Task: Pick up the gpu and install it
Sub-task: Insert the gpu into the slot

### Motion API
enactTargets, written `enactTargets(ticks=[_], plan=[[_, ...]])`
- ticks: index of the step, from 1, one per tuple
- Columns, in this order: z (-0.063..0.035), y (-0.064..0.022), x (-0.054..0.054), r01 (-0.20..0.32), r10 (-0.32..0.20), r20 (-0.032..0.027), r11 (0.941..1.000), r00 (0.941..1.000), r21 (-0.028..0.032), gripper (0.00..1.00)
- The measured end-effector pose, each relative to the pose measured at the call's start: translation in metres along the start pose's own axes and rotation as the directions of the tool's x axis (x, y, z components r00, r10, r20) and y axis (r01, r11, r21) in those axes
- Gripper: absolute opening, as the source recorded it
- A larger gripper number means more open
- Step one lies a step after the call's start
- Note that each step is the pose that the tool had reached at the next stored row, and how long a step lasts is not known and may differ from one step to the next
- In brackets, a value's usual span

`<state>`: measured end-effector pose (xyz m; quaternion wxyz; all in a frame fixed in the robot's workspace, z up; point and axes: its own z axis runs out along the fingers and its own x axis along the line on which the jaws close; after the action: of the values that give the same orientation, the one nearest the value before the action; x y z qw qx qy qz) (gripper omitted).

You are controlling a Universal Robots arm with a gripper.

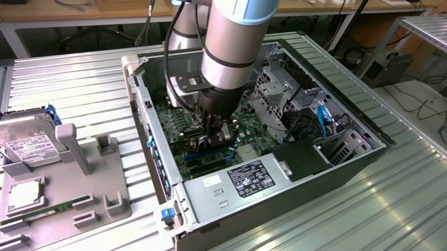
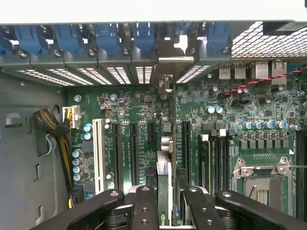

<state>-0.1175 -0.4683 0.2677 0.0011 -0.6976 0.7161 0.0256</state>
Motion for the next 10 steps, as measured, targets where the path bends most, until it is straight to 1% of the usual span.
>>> enactTargets(ticks=[10], plan=[[0.0047,0.0005,0.0002,0.002,-0.002,-0.0001,1.0000,1.0000,-0.0001,0.26]])
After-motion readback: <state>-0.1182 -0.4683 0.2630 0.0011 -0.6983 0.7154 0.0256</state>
